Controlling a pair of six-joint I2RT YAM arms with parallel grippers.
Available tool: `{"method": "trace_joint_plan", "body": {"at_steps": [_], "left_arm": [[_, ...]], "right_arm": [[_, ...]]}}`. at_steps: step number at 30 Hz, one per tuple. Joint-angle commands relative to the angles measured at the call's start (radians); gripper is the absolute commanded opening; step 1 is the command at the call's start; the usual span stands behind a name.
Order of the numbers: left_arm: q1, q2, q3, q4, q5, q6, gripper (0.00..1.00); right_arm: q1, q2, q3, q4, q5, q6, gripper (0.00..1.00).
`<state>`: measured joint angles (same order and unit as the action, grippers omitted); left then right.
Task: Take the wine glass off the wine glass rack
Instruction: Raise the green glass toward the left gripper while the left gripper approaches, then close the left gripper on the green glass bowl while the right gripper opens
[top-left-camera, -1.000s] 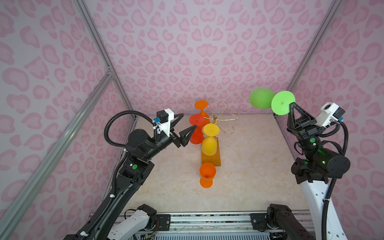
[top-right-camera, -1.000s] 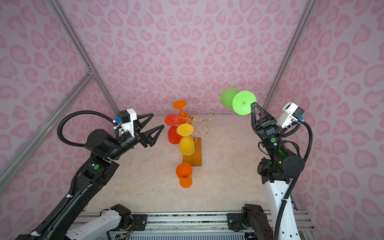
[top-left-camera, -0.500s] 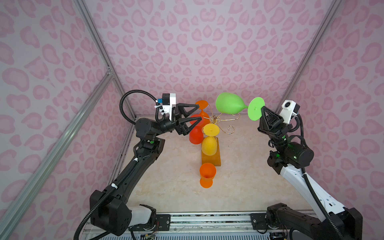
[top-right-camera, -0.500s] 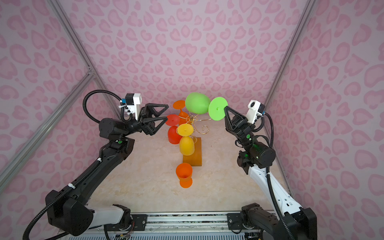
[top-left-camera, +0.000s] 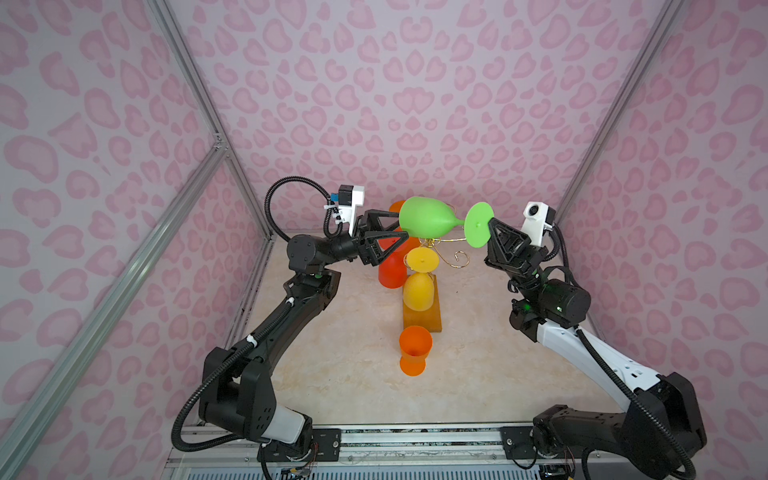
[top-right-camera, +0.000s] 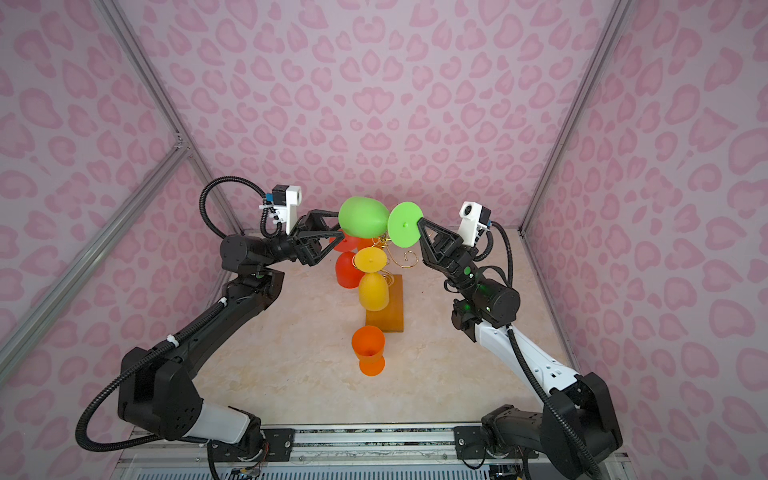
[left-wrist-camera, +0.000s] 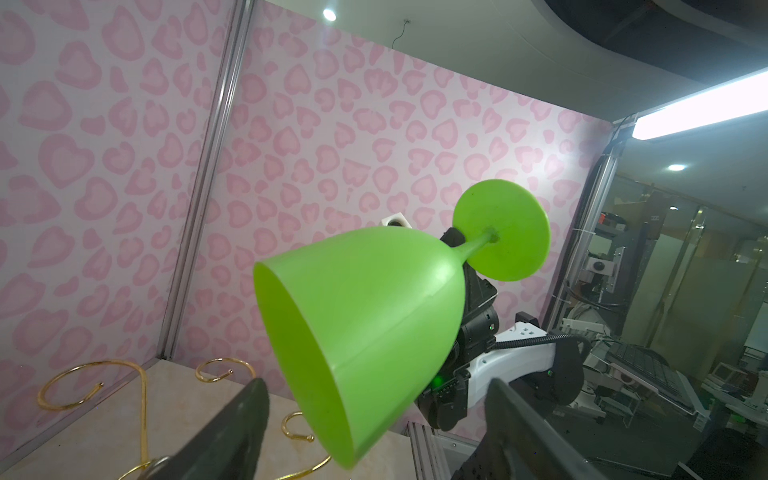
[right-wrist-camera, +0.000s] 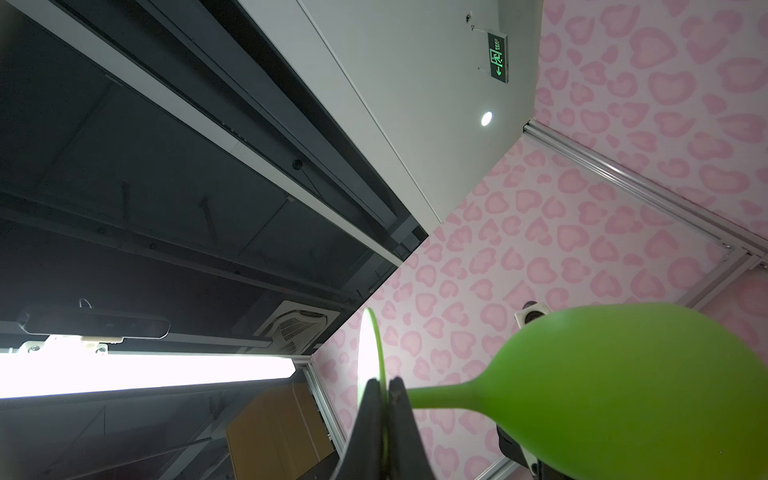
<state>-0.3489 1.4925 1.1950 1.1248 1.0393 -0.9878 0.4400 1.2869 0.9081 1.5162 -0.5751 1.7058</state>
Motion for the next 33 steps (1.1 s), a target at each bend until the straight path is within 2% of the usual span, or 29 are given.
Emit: {"method": "trace_joint_plan", "body": {"at_steps": [1, 3, 8, 17, 25, 33], "left_arm": [[0.001, 0.017, 0.016, 0.125, 0.004, -0.076, 0.83], [-0.001, 0.024, 0.019, 0.162, 0.004, -0.108, 0.81], [-0.002, 0.024, 0.004, 0.236, 0.003, -0.171, 0.61], [-0.003, 0.006, -0.028, 0.291, 0.003, -0.213, 0.3], [-0.003, 0.0, -0.045, 0.34, 0.004, -0.261, 0.2], [-0.004, -0.008, -0.061, 0.388, 0.012, -0.297, 0.03]], "right_arm": [[0.011, 0.015, 0.005, 0.043, 0.001, -0.008, 0.0], [0.01, 0.023, 0.003, 0.043, 0.002, -0.008, 0.0], [0.012, 0.037, -0.008, 0.043, 0.013, 0.0, 0.0], [0.011, 0.055, -0.017, 0.042, 0.015, 0.006, 0.0], [0.008, 0.076, -0.031, 0.042, 0.013, 0.011, 0.0], [-0.02, 0.089, -0.049, 0.042, 0.006, 0.017, 0.0]]}}
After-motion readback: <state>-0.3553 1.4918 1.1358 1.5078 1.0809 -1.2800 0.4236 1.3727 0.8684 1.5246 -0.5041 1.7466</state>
